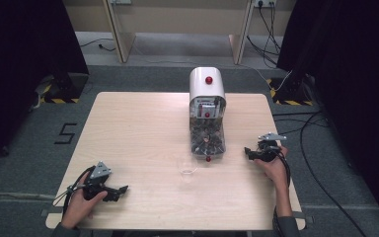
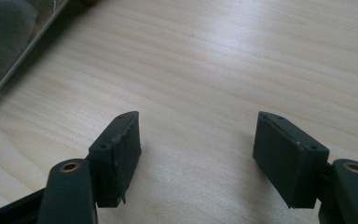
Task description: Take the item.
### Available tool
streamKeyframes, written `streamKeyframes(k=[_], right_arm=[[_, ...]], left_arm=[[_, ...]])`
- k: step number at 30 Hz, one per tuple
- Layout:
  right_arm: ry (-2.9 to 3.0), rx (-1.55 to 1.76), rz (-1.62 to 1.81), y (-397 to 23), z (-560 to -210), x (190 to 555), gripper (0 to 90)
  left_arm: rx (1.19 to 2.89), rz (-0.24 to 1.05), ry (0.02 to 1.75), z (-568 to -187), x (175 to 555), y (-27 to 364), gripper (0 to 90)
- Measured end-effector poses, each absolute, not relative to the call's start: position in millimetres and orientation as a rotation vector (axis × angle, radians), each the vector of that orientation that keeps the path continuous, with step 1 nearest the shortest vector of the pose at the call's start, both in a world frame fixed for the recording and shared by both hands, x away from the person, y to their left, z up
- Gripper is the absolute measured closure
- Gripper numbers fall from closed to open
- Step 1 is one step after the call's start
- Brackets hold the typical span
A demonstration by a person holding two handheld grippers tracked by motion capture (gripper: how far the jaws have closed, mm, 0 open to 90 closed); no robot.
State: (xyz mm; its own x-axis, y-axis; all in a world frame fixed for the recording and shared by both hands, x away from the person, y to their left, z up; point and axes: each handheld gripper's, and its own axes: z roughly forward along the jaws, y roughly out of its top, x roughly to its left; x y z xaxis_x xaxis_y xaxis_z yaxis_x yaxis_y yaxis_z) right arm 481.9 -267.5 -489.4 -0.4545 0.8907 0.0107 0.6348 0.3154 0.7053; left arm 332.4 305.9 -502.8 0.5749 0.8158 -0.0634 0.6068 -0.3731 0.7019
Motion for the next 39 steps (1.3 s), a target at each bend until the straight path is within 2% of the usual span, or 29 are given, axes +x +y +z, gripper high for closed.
streamKeyframes(k=[16, 25, 39], right_arm=[[2.214, 1.355, 0.924, -267.0, -489.4, 481.5, 30.7], [2.215, 1.356, 0.930, -269.9, -488.7, 481.2, 32.7], [2.166, 1.323, 0.993, -271.1, -467.6, 476.2, 33.2]], left_arm=[[2.110, 0.386, 1.130, -502.8, 332.4, 305.9, 0.0], [2.110, 0.385, 1.130, -502.8, 332.5, 305.9, 0.0], [2.110, 0.386, 1.130, -502.8, 332.5, 305.9, 0.0]])
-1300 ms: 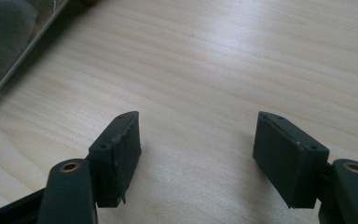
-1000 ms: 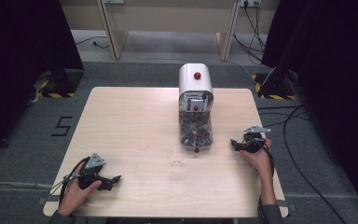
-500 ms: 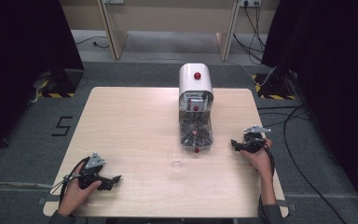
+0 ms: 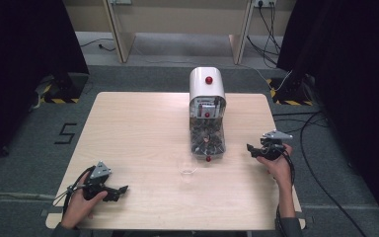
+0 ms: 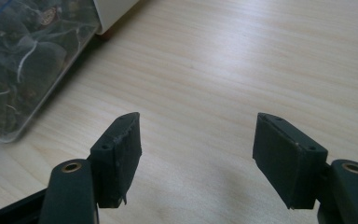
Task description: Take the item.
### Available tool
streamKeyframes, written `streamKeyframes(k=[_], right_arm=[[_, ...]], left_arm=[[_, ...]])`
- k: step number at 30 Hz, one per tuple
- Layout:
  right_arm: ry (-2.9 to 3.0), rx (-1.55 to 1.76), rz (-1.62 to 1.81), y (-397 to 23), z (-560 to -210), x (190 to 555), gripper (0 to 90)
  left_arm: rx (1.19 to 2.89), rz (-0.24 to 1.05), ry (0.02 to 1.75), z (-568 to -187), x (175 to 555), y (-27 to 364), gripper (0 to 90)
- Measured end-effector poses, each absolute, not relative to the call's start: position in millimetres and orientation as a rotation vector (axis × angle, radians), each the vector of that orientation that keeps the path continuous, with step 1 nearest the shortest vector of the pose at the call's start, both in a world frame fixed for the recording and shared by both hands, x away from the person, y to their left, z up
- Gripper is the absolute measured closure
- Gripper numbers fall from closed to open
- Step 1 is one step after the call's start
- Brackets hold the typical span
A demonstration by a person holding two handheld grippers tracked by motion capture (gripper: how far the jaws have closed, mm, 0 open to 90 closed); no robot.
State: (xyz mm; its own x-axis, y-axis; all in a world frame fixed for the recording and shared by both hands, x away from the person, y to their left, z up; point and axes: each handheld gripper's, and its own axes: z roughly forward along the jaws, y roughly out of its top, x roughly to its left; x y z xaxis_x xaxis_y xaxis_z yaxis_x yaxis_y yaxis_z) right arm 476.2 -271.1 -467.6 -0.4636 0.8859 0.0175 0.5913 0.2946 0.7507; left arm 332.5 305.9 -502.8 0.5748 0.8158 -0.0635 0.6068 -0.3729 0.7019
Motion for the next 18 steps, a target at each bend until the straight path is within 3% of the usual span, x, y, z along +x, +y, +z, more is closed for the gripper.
streamKeyframes(k=[18], right_arm=[[2.169, 1.206, 1.055, -249.3, -441.7, 467.9, 35.7]], left_arm=[[2.111, 0.386, 1.130, -502.8, 332.5, 306.0, 0.0]])
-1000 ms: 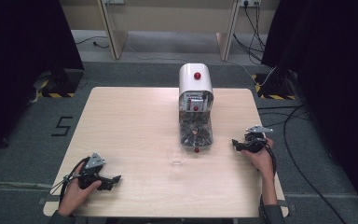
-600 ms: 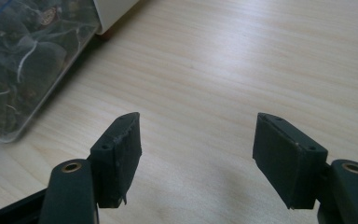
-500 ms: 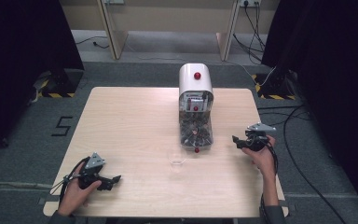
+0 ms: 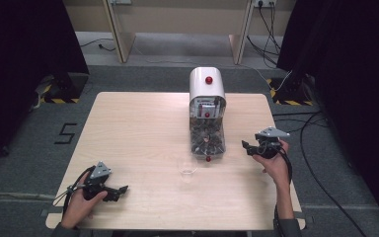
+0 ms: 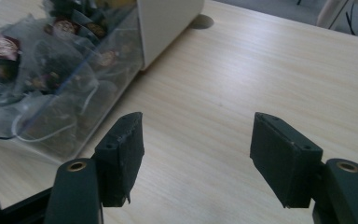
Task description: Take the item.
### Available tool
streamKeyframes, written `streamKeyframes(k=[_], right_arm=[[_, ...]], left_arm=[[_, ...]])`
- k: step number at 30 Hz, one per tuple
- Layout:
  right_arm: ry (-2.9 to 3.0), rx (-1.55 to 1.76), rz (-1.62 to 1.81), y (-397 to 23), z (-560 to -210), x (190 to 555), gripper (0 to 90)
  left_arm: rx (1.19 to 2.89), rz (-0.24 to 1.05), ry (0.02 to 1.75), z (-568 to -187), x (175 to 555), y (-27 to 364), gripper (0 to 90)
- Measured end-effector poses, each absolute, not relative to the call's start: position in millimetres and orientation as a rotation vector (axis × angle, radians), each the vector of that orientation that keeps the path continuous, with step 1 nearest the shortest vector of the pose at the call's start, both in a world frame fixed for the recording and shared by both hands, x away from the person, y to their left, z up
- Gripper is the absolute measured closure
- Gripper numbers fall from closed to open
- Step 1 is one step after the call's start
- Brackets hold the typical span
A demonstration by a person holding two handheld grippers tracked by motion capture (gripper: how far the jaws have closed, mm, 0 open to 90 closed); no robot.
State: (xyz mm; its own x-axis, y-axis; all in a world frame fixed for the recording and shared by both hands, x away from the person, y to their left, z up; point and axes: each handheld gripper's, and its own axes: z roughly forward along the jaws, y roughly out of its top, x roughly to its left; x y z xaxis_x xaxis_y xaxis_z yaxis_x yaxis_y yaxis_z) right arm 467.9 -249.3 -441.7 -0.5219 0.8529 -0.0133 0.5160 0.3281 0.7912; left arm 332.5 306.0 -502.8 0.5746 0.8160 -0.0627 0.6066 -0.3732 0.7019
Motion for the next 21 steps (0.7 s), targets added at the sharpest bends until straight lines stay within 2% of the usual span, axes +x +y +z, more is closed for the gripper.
streamKeyframes(k=[21], right_arm=[[2.211, 1.066, 1.135, -222.2, -420.5, 457.9, 39.2]], left_arm=[[2.110, 0.385, 1.130, -502.8, 332.5, 305.9, 0.0]])
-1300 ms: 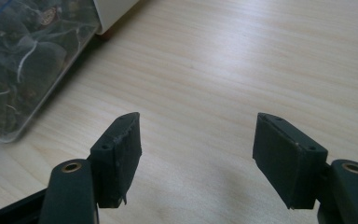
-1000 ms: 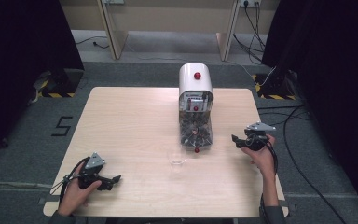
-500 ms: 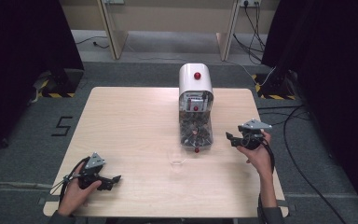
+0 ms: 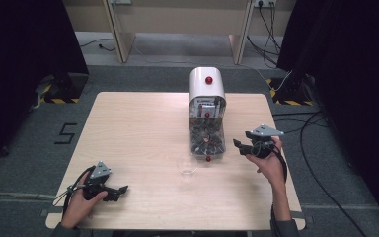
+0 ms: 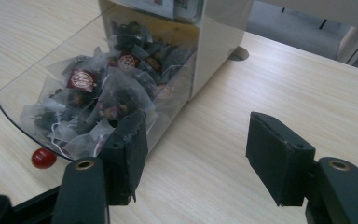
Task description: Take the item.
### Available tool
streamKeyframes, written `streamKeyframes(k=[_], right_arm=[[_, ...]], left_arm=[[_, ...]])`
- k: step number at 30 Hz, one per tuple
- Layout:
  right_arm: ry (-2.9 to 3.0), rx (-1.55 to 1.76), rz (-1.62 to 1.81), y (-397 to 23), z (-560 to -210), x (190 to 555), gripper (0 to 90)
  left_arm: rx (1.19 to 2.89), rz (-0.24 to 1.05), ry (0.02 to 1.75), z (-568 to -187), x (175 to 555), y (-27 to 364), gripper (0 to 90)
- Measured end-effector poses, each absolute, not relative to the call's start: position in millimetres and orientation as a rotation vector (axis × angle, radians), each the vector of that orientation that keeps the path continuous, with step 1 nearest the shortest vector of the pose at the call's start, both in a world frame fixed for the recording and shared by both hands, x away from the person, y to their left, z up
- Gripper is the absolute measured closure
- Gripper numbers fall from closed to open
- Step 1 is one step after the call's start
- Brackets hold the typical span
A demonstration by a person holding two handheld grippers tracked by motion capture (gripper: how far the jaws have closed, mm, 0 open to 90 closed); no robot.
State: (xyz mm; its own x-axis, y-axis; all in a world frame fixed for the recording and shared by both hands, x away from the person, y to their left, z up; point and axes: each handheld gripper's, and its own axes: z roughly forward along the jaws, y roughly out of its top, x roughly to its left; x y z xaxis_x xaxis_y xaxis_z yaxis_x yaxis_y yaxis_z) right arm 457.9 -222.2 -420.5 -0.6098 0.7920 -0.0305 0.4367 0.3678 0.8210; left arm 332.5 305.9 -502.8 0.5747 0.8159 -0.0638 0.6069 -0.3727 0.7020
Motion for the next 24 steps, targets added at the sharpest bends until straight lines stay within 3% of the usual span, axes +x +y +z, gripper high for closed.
streamKeyframes(k=[24], right_arm=[[2.283, 0.937, 1.156, -182.5, -417.5, 451.7, 40.5]], left_arm=[[2.110, 0.386, 1.130, -502.8, 332.5, 305.9, 0.0]])
